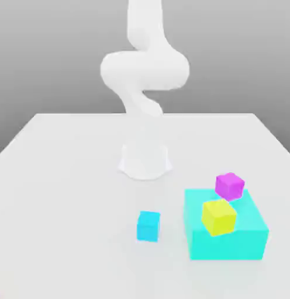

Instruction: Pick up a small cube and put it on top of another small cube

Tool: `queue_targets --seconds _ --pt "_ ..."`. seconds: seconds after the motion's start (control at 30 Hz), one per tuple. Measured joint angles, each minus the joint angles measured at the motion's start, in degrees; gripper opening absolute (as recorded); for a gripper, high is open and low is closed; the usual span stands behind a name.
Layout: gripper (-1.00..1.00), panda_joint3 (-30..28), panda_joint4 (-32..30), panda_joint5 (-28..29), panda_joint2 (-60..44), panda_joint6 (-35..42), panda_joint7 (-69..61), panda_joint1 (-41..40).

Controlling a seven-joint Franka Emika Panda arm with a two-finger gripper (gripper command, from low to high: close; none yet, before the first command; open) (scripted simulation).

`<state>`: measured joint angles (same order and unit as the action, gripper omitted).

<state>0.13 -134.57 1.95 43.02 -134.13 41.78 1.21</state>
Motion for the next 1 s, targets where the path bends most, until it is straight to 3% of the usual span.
queue_targets --seconds 0.57,1.0 --pt "0.0 -6.15 -18.98 9.11 -19.79 -15.97 -30.94 6.83" --pt "0.0 -14.8 -33.62 8.25 -33.82 -28.68 -60.66 12.73"
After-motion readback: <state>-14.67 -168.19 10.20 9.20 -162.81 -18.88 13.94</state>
